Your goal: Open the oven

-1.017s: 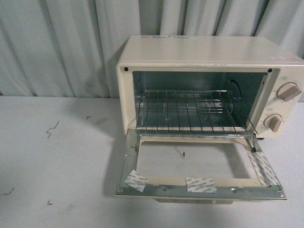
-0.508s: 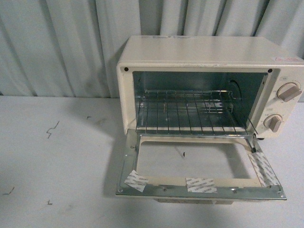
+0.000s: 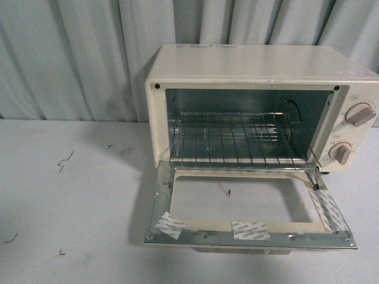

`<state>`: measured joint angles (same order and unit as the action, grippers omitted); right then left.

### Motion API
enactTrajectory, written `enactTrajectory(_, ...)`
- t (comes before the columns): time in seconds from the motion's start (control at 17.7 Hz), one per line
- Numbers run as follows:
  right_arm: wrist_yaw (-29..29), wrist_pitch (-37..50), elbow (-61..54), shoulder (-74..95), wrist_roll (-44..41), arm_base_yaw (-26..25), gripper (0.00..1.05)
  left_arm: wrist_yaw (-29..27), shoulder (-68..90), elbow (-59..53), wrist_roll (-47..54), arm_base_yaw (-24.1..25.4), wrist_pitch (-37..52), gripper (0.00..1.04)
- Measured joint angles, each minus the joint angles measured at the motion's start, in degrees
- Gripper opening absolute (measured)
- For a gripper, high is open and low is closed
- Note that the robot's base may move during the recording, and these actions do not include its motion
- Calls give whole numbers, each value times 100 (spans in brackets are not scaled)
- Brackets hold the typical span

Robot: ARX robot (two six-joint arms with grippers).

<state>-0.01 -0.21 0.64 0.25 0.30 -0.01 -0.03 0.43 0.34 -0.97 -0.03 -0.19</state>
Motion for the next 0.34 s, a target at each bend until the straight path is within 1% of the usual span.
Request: enactTrajectory(0.34,0,0,0,0,2,0,98,2,0,0,0,0,0,98)
